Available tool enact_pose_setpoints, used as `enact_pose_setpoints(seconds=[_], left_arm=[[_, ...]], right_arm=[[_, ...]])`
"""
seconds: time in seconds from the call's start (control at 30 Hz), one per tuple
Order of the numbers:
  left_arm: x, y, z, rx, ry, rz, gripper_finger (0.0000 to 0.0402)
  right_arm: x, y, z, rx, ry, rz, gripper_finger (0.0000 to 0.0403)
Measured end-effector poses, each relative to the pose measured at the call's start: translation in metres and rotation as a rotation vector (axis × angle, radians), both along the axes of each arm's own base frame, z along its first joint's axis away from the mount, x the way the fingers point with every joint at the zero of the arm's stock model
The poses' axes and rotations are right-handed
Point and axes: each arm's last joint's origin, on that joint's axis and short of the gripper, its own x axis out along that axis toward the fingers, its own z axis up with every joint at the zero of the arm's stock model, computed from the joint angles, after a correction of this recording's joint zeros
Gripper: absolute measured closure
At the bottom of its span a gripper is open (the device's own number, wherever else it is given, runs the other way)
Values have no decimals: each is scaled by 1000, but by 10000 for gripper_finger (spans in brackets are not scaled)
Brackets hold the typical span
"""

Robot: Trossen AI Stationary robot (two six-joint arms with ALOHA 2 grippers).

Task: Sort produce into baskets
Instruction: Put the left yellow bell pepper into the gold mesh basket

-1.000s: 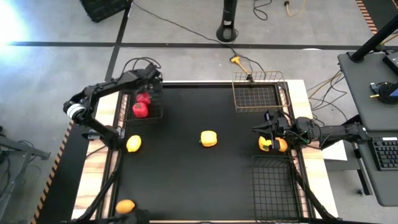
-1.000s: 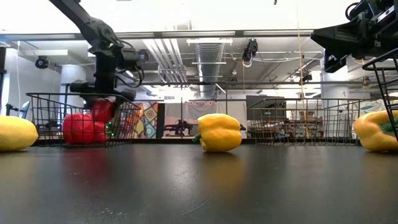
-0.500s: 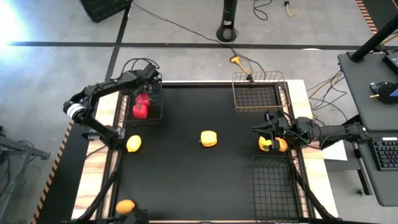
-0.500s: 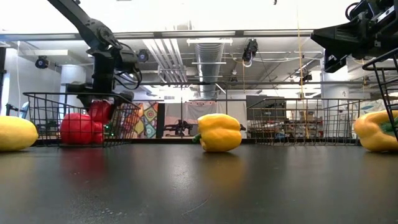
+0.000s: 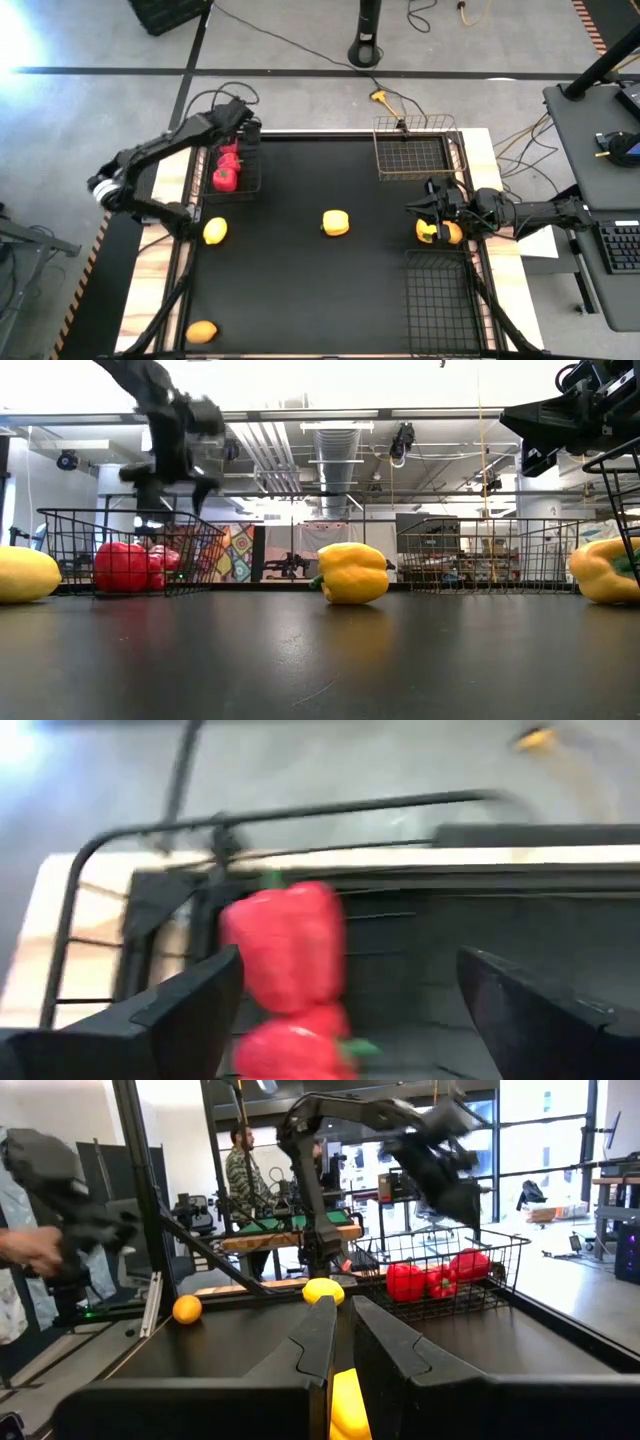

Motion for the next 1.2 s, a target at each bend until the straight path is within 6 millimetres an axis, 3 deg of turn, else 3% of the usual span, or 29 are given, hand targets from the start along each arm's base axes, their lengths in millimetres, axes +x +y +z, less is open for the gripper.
enact_pose_setpoints(seconds=[0.17, 0.33, 0.47, 0.6, 0.7, 0.8, 1.0, 1.1, 1.2], left_arm=[[22, -75, 45, 281, -96, -256, 56], [34, -148, 61, 484, -237, -544, 56], [42, -189, 54, 629, -352, -714, 56], [45, -220, 33, 735, -495, -971, 56], [40, -243, 11, 733, -597, -1289, 56], [31, -262, 0, 630, -690, -1465, 56], [8, -309, -1, 440, -760, -1691, 56], [1, -330, 4, 439, -770, -1705, 56], [4, -338, -1, 429, -760, -1681, 56]], right_arm=[[0, 0, 0, 0, 0, 0, 374], [0, 0, 0, 0, 0, 0, 374], [0, 0, 0, 0, 0, 0, 374], [0, 0, 0, 0, 0, 0, 374], [0, 0, 0, 0, -1, 0, 374], [0, 0, 0, 0, 0, 0, 374], [0, 0, 0, 0, 0, 0, 374], [0, 0, 0, 0, 0, 0, 374], [0, 0, 0, 0, 0, 0, 374]])
